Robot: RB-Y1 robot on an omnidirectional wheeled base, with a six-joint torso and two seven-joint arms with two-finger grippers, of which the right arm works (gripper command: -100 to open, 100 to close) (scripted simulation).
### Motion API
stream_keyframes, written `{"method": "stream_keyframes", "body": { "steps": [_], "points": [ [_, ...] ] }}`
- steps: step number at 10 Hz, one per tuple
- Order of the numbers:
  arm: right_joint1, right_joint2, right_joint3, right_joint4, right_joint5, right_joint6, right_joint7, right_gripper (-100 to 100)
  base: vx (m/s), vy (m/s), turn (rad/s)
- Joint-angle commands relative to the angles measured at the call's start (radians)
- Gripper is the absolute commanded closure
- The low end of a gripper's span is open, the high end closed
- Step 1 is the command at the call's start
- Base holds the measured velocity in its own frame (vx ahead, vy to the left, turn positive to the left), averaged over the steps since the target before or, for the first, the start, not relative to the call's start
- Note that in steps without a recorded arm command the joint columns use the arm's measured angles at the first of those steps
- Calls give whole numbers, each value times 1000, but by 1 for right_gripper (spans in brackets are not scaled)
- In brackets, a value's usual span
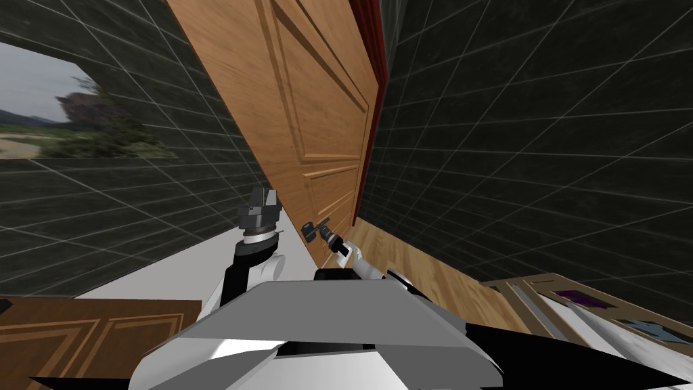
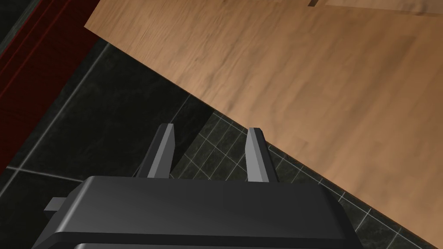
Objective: Push the door open
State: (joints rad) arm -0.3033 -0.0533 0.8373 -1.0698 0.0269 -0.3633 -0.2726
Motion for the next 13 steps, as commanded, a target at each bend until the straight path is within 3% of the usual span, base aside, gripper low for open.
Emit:
{"method": "stream_keyframes", "body": {
  "steps": [1,4,13],
  "points": [
    [2,-2,1,1,0,0,1,100,-9,-14,-4],
    [14,-8,-7,-6,12,4,0,100,9,28,-20],
    [100,-23,-67,-65,98,29,0,100,88,183,-112]
  ]
}}
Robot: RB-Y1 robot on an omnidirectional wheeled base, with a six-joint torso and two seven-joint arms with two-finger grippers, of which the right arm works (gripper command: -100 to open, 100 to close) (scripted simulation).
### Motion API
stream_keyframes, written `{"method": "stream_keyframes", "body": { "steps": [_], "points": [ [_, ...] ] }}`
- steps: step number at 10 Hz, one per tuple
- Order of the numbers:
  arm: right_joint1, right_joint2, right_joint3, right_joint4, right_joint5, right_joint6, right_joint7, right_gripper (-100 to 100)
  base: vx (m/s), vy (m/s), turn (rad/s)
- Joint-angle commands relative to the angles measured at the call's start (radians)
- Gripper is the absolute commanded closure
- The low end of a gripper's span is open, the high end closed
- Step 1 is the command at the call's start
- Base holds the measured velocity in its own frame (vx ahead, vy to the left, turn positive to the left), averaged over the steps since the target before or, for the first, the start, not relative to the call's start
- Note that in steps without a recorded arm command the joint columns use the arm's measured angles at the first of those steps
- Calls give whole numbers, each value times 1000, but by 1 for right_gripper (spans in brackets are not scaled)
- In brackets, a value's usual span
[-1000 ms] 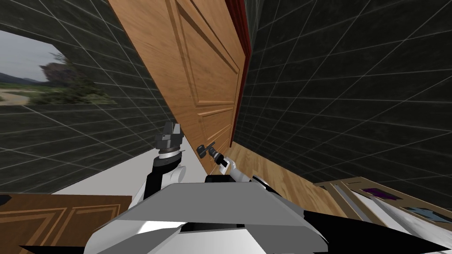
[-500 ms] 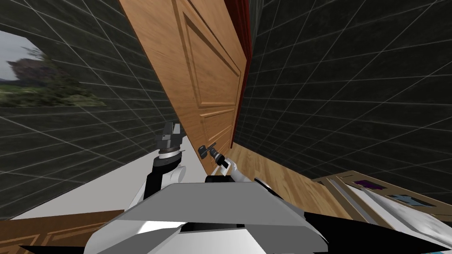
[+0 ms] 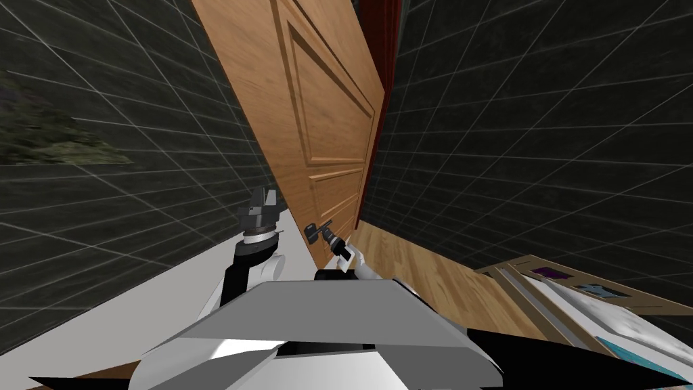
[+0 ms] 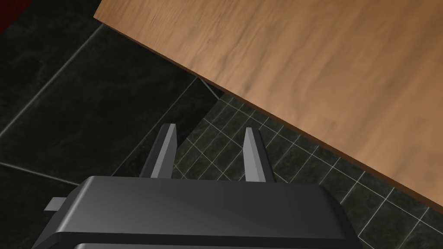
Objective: Push the door open
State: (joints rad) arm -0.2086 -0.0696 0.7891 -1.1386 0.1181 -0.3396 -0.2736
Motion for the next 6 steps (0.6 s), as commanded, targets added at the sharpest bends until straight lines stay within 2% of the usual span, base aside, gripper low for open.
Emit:
{"method": "stream_keyframes", "body": {
  "steps": [1,6],
  "points": [
    [12,-6,-23,0,13,8,1,100,95,182,-95],
    [72,10,-65,-41,73,25,1,100,102,188,-137]
  ]
}}
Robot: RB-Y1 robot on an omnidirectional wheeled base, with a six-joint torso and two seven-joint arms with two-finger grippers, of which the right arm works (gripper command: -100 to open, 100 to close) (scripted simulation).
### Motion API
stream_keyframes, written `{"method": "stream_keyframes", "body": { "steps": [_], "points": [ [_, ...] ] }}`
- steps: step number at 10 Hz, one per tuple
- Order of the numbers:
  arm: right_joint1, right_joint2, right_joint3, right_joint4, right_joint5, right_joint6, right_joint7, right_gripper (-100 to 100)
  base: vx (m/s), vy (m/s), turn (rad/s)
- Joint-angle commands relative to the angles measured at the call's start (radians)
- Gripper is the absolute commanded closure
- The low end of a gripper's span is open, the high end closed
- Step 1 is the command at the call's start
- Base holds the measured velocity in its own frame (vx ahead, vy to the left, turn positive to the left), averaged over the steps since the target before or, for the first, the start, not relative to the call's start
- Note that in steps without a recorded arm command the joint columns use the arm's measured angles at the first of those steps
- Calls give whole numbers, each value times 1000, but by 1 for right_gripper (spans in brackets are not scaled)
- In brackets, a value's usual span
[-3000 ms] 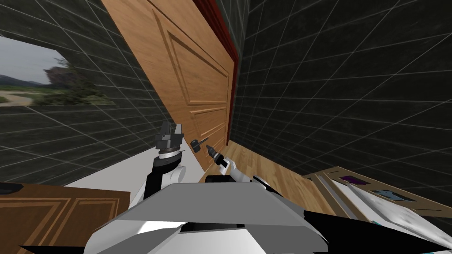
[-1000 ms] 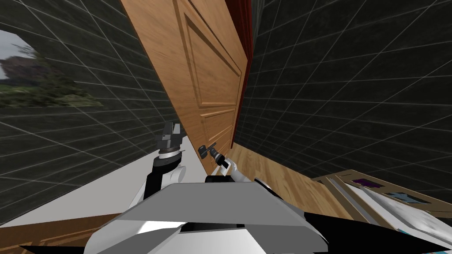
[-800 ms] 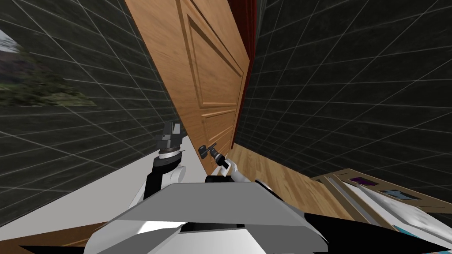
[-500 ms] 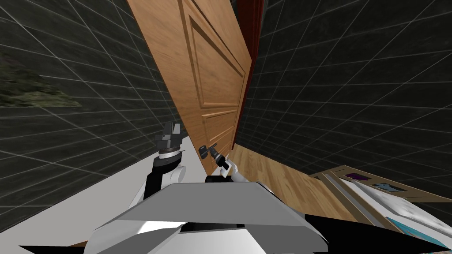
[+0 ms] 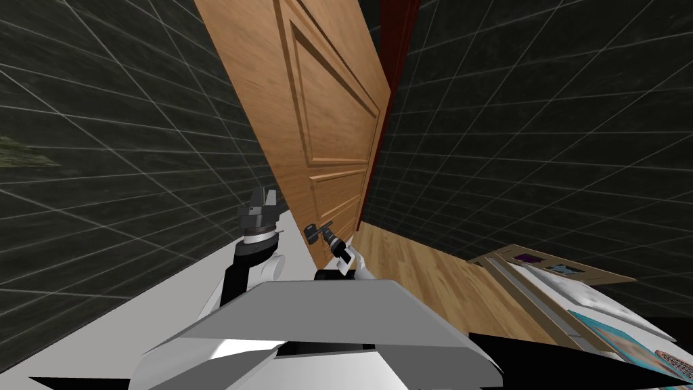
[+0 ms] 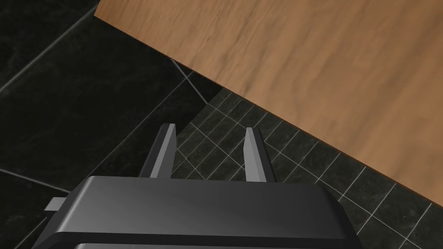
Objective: Push the door open
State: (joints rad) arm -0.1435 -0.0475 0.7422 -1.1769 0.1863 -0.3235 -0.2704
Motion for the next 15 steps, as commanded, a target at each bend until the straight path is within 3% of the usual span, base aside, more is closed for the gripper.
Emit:
{"method": "stream_keyframes", "body": {
  "steps": [1,6,11,12,13,15],
  "points": [
    [20,-6,-27,-12,18,13,-2,100,117,192,-105],
    [79,37,-68,-52,77,30,-2,100,86,215,-164],
    [119,89,-96,-79,117,42,-2,100,48,188,-110],
    [116,78,-98,-76,112,42,-1,100,29,72,-45],
    [112,53,-120,-77,107,42,3,100,37,96,-57],
    [110,40,-134,-75,103,42,6,100,46,161,-58]
  ]
}}
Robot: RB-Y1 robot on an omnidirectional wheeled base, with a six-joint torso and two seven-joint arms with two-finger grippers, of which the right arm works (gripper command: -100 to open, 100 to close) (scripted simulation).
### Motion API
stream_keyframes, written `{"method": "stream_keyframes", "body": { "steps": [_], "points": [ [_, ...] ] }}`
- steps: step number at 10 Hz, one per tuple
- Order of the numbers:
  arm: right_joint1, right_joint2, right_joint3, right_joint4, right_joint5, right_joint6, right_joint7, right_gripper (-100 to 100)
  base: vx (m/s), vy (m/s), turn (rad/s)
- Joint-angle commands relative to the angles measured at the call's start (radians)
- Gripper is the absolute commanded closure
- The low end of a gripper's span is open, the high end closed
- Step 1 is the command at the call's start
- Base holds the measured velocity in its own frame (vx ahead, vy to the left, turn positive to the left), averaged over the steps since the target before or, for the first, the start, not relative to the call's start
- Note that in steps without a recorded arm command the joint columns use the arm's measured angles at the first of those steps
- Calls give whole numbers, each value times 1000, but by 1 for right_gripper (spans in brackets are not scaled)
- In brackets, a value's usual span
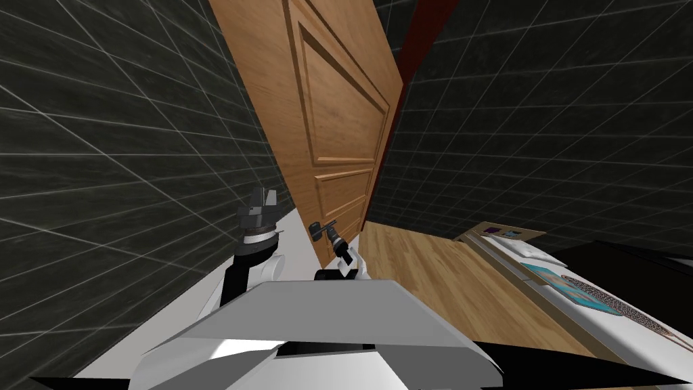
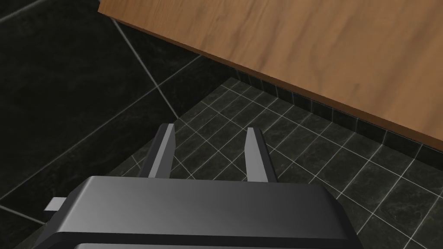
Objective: Push the door open
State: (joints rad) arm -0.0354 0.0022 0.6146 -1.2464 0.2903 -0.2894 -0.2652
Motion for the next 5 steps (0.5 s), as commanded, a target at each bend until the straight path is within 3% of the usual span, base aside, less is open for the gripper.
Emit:
{"method": "stream_keyframes", "body": {
  "steps": [1,5],
  "points": [
    [0,-17,-16,-4,-4,8,3,100,49,183,-63],
    [-7,-24,-62,1,-17,8,13,100,62,194,-71]
  ]
}}
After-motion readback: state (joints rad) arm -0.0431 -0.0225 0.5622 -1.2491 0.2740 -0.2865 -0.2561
